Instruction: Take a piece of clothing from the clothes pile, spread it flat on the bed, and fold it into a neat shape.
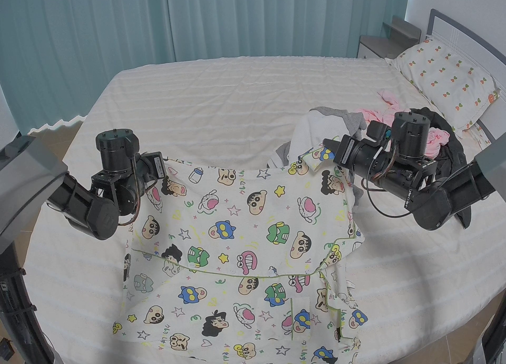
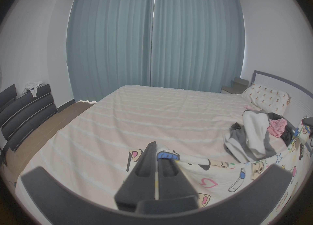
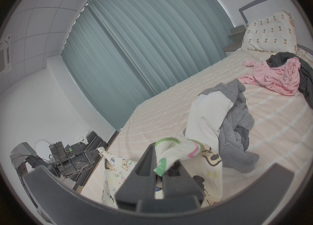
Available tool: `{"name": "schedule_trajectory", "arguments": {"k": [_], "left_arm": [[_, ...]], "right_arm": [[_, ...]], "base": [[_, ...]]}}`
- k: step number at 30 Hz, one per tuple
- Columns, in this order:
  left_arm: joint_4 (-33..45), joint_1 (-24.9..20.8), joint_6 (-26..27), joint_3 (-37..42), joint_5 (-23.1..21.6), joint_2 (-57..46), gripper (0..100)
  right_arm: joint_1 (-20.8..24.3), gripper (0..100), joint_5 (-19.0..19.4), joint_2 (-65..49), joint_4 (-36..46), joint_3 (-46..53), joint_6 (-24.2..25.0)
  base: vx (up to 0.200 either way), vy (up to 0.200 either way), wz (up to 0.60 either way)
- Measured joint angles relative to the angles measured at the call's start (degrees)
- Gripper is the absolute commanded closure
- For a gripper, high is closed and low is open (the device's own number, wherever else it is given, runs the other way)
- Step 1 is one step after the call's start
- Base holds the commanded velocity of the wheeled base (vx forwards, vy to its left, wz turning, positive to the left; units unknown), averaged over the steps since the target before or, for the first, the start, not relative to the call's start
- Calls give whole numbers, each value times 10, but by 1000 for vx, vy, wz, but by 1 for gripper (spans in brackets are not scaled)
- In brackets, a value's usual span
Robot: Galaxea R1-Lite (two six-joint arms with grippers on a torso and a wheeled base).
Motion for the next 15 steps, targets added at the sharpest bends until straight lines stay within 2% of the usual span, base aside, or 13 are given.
{"name": "schedule_trajectory", "arguments": {"k": [6,7,8,9,15], "left_arm": [[-9,11,-13,-24,10,56,100],[-11,13,-18,-26,12,64,0],[-12,15,-21,-27,13,69,0],[-13,17,-23,-29,13,75,0],[-13,33,-36,-66,13,115,0]], "right_arm": [[0,100,-25,49,-12,-22,1],[0,100,-27,56,-14,-25,1],[0,100,-28,60,-14,-27,1],[0,0,-29,65,-13,-28,0],[1,0,-26,85,-12,-32,0]], "base": [[0,0,0],[0,0,0],[0,0,0],[0,0,0],[0,0,0]]}}
